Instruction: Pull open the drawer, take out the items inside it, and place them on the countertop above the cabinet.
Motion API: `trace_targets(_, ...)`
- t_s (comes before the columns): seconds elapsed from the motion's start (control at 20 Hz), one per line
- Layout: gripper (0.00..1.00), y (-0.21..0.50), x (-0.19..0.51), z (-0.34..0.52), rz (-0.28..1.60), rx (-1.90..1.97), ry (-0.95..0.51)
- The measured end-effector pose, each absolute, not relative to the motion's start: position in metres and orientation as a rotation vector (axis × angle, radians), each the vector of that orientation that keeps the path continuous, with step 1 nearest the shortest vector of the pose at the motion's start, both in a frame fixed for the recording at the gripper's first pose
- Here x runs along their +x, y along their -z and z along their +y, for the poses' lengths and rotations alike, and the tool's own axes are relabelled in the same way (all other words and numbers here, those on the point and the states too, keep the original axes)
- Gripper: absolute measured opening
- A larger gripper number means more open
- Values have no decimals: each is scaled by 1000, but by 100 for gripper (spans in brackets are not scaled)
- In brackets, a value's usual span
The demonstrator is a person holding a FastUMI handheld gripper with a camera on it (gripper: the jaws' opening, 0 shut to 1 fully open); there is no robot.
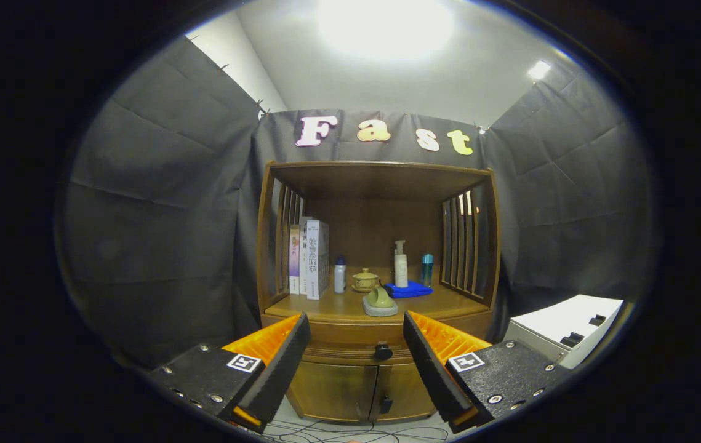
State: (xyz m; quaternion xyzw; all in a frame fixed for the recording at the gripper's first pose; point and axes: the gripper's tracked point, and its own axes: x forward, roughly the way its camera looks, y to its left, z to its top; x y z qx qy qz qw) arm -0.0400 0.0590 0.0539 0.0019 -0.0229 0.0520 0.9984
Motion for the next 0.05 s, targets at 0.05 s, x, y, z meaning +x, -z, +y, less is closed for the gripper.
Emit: trace_targets(0.05, 95, -53, -40, 59, -46, 4, -105)
